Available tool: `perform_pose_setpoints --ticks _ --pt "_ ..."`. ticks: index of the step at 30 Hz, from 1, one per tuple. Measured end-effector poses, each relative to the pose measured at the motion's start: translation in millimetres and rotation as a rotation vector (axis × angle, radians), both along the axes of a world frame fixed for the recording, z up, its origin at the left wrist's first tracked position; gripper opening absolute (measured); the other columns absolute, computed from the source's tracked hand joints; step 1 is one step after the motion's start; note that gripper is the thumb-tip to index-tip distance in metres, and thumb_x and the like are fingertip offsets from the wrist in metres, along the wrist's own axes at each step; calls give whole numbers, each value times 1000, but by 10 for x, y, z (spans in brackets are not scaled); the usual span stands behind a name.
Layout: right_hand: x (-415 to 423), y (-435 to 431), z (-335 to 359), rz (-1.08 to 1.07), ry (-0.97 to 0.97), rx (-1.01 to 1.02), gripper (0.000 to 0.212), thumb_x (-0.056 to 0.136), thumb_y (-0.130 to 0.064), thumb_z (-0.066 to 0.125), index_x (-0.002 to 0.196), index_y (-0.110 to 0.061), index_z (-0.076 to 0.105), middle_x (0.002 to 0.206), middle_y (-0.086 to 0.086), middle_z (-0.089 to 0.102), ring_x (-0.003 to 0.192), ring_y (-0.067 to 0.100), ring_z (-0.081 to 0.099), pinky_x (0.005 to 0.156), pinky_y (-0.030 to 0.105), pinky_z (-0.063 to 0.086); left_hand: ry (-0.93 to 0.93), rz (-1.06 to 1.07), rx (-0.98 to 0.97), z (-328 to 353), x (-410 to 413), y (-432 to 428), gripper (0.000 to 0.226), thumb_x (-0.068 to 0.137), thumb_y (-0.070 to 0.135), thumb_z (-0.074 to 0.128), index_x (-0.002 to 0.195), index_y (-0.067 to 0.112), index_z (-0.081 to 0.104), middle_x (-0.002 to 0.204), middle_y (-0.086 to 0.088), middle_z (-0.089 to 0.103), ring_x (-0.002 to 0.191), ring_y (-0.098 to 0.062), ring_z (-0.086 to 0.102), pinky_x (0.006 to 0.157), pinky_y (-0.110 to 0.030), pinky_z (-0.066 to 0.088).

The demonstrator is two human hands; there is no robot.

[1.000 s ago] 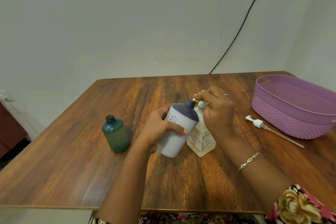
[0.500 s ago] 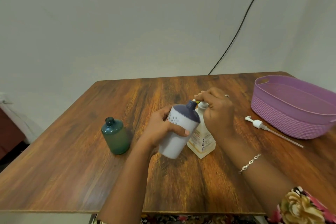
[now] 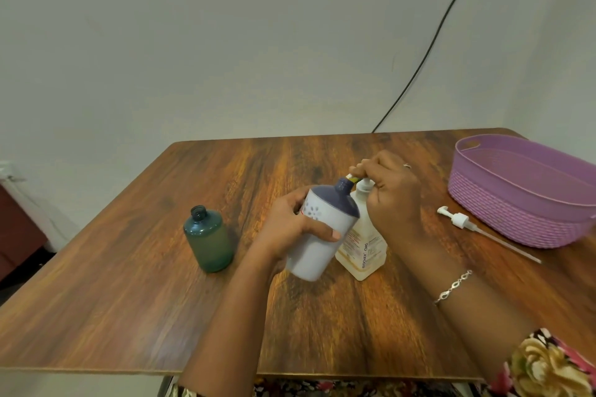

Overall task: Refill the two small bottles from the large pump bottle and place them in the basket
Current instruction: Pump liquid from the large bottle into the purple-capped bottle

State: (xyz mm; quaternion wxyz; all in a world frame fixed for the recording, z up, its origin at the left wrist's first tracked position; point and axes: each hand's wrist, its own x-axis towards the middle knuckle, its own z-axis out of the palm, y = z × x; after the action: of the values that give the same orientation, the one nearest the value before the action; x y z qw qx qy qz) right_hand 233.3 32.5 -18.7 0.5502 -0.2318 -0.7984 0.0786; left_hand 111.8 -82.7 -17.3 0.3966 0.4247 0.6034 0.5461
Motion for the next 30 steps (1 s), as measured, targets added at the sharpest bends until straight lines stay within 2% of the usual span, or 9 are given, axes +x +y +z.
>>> perform_pose_setpoints --ticks 2,6,10,13,16,20,23,26,30 --pt "-1 17 -23 -10 -15 2 22 73 9 49 74 2 69 70 11 60 65 22 56 55 17 38 -5 4 4 6 4 2 55 46 8 74 99 21 65 97 -7 69 79 -20 66 58 -29 56" --pt "51 -14 -16 3 -6 -18 29 74 10 46 85 0 70 80 11 63 77 16 56 66 7 37 1 -4 6 9 1 -3 53 52 3 78 99 22 64 97 -5 68 80 -19 66 56 -26 55" --pt "79 25 98 34 -2 -61 30 76 4 43 87 -1 71 80 10 62 73 10 51 65 -1 37 -3 -2 -3 9 12 -3 50 52 2 78 95 25 65 92 0 69 76 -16 66 55 -26 55" --pt "43 -39 37 -2 -15 19 26 74 9 46 80 1 70 78 12 63 75 15 57 64 7 42 8 3 -3 6 11 7 55 47 10 75 99 23 65 96 -3 69 81 -18 66 58 -27 55" --pt "19 -37 -17 -6 -45 53 23 75 8 46 75 3 69 73 13 62 69 26 59 55 29 48 10 12 -8 2 4 2 58 47 10 75 103 20 65 99 -6 68 83 -21 66 60 -29 56" --pt "69 -58 -25 22 -28 2 33 69 16 44 83 2 70 78 14 63 79 25 61 63 21 43 10 11 -11 4 6 -15 56 52 4 78 104 20 64 99 -6 68 84 -21 65 59 -29 55" --pt "81 -32 99 44 -48 -51 31 74 7 42 83 1 71 78 12 62 73 20 56 61 9 34 19 4 -7 32 7 -10 53 58 -1 78 105 20 64 100 -7 68 86 -23 65 62 -32 56" --pt "100 52 175 39 -63 -85 33 76 -2 39 86 0 70 81 13 61 72 19 53 59 17 38 17 -3 -12 34 12 -13 56 53 3 78 104 21 64 100 -6 68 85 -23 65 62 -32 56" --pt "56 -8 58 33 -33 -28 26 74 9 46 79 2 70 77 13 62 69 23 58 55 21 44 17 4 -6 18 13 -6 58 48 10 74 104 22 64 99 -5 68 85 -22 65 62 -31 56"
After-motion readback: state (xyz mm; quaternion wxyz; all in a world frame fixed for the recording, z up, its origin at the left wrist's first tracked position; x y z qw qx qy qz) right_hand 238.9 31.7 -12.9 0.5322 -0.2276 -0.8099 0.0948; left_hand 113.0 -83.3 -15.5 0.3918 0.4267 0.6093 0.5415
